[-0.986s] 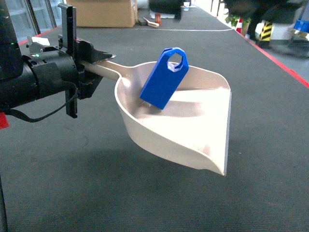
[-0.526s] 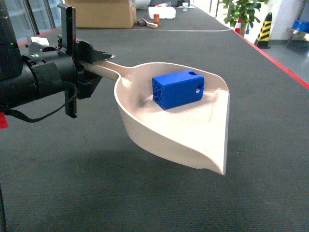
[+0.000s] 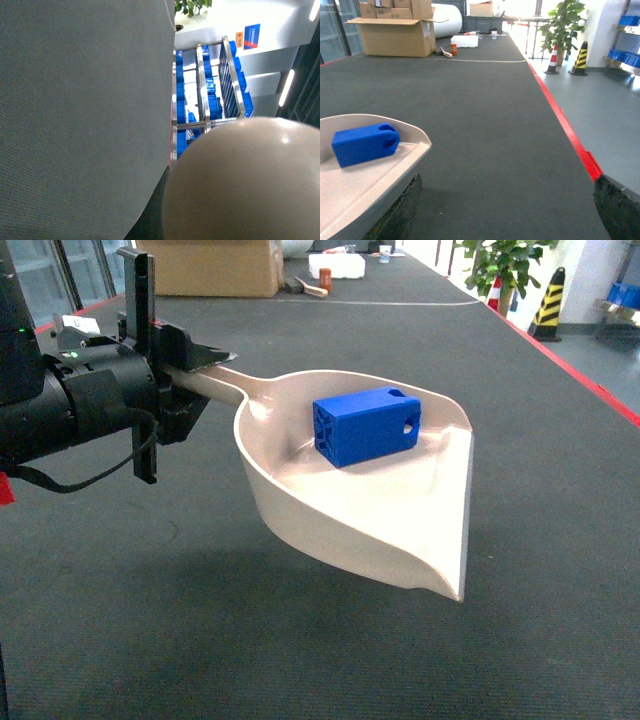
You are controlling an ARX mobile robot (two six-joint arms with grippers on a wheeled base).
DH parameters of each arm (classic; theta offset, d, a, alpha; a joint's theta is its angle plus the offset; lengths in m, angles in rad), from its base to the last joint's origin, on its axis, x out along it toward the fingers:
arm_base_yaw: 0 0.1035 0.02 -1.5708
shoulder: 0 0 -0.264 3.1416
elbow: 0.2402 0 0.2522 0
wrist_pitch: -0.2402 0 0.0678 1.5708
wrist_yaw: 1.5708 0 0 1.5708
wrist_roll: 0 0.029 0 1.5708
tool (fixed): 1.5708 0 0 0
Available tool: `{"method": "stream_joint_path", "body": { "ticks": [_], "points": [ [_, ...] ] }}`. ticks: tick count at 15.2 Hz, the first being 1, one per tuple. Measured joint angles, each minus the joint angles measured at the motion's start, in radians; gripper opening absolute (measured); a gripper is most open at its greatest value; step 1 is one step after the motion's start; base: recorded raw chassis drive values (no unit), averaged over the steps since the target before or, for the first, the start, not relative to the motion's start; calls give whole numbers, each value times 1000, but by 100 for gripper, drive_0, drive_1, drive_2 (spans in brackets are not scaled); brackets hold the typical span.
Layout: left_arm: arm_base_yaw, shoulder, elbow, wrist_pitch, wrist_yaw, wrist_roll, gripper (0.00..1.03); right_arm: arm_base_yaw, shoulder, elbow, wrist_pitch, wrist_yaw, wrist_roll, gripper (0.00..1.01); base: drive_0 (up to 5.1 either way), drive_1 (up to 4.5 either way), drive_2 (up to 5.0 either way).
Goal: Place part in tray to right shelf
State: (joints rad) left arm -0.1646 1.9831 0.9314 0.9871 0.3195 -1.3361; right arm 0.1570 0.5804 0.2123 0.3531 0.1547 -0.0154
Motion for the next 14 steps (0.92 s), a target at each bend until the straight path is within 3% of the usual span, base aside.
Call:
{"method": "stream_joint_path", "body": {
  "ticks": [14],
  "points": [
    [-4, 0, 0, -2, -1, 0, 15, 0, 0, 1, 0, 1, 0, 98, 493, -252, -252]
  ]
}}
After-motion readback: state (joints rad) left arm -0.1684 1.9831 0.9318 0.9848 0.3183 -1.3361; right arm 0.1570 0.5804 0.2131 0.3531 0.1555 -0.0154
